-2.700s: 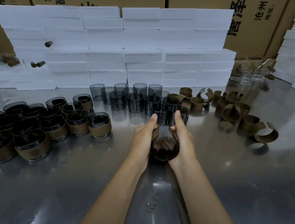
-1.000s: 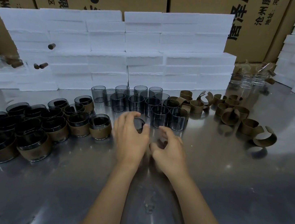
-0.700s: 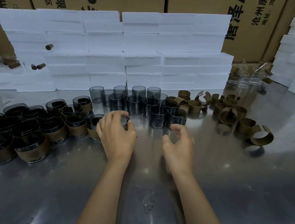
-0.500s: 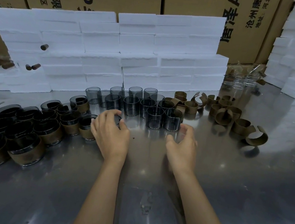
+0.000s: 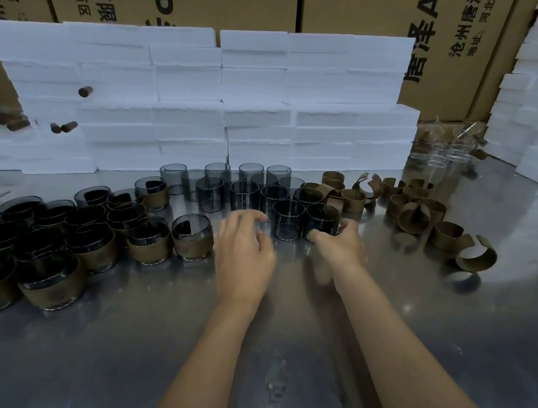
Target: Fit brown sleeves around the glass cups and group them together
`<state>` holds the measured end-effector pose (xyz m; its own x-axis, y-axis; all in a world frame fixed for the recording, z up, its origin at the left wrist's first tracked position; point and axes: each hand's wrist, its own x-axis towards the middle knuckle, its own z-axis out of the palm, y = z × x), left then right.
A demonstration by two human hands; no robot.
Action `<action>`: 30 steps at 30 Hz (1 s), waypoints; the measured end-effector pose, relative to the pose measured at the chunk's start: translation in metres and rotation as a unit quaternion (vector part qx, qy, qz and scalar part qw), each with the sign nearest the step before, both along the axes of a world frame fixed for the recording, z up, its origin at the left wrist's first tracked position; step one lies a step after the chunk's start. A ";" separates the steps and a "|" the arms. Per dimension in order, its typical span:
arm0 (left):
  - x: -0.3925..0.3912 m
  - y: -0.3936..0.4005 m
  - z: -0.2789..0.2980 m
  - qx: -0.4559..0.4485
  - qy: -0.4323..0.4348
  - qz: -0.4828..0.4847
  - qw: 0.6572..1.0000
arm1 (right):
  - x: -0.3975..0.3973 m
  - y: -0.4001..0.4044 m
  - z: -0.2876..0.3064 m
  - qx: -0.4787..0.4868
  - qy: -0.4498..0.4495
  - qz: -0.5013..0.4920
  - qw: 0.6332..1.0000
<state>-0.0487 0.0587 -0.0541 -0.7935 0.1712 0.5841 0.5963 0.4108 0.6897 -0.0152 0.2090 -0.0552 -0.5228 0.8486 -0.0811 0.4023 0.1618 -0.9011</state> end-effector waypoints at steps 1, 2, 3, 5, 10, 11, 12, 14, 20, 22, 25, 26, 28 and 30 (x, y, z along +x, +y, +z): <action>-0.001 0.002 -0.003 -0.015 -0.018 -0.016 1.000 | -0.003 0.001 -0.001 0.017 -0.012 0.001 1.000; -0.003 0.004 -0.006 -0.025 -0.042 -0.034 0.998 | -0.005 0.002 -0.002 0.032 -0.021 0.002 0.999; -0.004 0.004 -0.007 -0.032 -0.071 -0.051 0.996 | -0.007 0.002 -0.003 0.042 -0.025 0.001 0.999; -0.007 0.005 -0.009 -0.042 -0.109 -0.070 0.991 | -0.009 0.003 -0.005 0.048 -0.020 -0.007 0.999; -0.008 0.009 -0.009 -0.032 -0.156 -0.111 0.981 | 0.001 0.002 -0.005 -0.029 0.088 -0.002 0.996; -0.007 0.010 -0.007 -0.012 -0.175 -0.122 0.977 | 0.005 0.001 -0.005 -0.047 0.116 0.005 0.992; -0.006 0.010 -0.005 0.016 -0.199 -0.133 0.971 | 0.011 -0.001 -0.004 -0.052 0.135 0.015 0.989; -0.004 0.011 -0.001 0.082 -0.252 -0.154 0.952 | 0.023 -0.007 -0.005 -0.035 0.156 0.043 0.986; 0.007 0.007 0.011 0.242 -0.434 -0.276 0.823 | 0.043 -0.039 -0.002 0.023 0.188 0.094 0.977; 0.011 0.002 0.015 0.234 -0.450 -0.303 0.807 | 0.047 -0.054 -0.002 0.047 0.179 0.107 0.977; 0.015 -0.004 0.019 0.239 -0.462 -0.323 0.791 | 0.051 -0.068 -0.002 0.070 0.178 0.104 0.976; 0.015 -0.006 0.020 0.249 -0.465 -0.325 0.785 | 0.052 -0.070 -0.001 0.065 0.183 0.111 0.975; 0.017 -0.009 0.023 0.276 -0.471 -0.330 0.770 | 0.053 -0.069 0.002 0.015 0.208 0.143 0.968; 0.020 -0.010 0.027 0.292 -0.486 -0.343 0.749 | 0.056 -0.066 0.005 -0.063 0.247 0.171 0.952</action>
